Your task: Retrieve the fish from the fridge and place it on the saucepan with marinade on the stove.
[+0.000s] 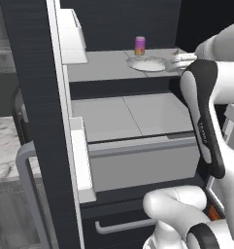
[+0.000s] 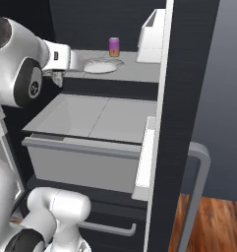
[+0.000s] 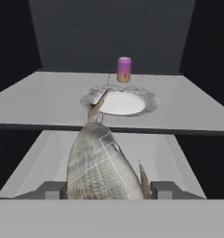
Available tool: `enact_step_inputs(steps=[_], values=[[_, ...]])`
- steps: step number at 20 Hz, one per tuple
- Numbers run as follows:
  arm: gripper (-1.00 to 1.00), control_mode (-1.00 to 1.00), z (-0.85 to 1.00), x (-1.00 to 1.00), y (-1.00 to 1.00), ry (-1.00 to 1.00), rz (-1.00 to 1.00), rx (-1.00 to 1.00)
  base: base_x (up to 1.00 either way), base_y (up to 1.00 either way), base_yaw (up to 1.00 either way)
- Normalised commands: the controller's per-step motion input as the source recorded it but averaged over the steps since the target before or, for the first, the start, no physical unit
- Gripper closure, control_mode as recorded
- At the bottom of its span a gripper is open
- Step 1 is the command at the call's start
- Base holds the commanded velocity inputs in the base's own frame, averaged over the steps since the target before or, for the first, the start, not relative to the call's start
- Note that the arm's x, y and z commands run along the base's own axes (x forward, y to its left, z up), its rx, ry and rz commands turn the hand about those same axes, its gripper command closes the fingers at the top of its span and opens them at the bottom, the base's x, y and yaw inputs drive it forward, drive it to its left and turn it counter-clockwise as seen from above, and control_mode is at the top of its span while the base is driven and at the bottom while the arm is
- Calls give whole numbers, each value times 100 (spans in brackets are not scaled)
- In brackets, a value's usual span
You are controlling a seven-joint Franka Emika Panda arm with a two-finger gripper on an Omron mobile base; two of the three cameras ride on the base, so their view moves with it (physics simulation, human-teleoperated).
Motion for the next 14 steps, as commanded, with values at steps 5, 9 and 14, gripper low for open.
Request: enact_step_inputs(steps=[5, 9, 14], values=[[100, -100, 0, -99, 22, 5, -1, 0, 0, 0, 0], [100, -100, 0, -86, 18, 19, 0, 0, 0, 0, 0], [100, -100, -1, -67, 5, 17, 0, 0, 0, 0, 0]])
